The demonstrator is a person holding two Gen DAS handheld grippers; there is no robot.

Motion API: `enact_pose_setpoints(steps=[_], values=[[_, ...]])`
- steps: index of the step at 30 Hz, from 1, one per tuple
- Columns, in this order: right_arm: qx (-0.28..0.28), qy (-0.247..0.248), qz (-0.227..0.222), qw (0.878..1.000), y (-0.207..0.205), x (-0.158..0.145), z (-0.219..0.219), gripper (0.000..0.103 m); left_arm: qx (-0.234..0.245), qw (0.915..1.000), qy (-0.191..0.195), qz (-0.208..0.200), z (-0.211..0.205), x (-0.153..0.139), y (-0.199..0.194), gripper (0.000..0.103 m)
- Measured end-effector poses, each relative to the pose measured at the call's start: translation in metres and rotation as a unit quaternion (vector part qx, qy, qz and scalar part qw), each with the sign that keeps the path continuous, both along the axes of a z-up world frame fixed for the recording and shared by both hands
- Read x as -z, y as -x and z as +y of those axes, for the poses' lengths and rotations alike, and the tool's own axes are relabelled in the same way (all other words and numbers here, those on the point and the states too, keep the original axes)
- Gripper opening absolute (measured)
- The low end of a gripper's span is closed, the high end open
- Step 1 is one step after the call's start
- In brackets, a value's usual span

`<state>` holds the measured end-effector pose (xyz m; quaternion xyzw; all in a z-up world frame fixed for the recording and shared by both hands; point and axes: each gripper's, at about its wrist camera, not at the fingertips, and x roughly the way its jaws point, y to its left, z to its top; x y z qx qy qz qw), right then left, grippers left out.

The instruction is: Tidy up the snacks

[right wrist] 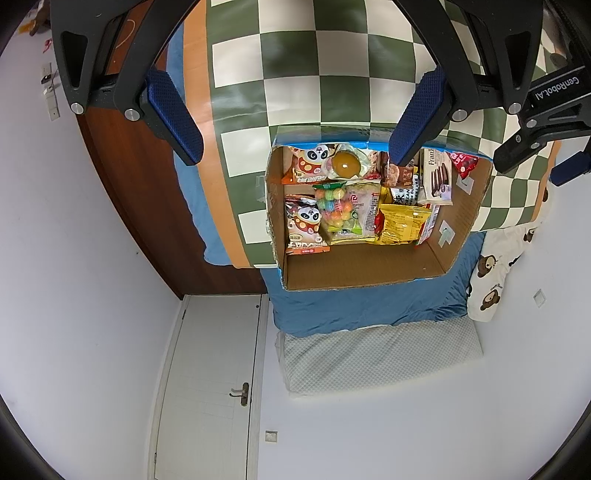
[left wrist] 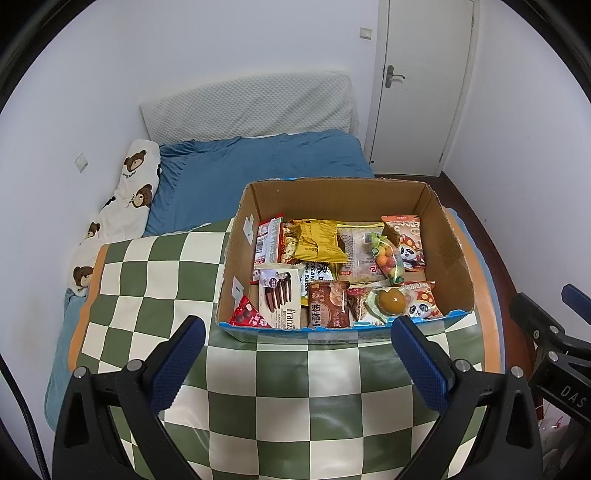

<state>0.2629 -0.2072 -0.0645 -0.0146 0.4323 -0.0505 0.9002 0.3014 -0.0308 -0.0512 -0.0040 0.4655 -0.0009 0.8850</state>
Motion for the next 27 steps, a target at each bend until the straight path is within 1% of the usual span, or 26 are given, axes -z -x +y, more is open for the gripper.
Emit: enact_pose_setpoints(steps=[27], values=[[-0.005, -0.005, -0.003, 1.0, 0.0035, -0.0053, 0.0015, 0.102, 0.002, 1.0, 0.007, -0.001, -0.003, -0.0015, 0.0054, 0.103]])
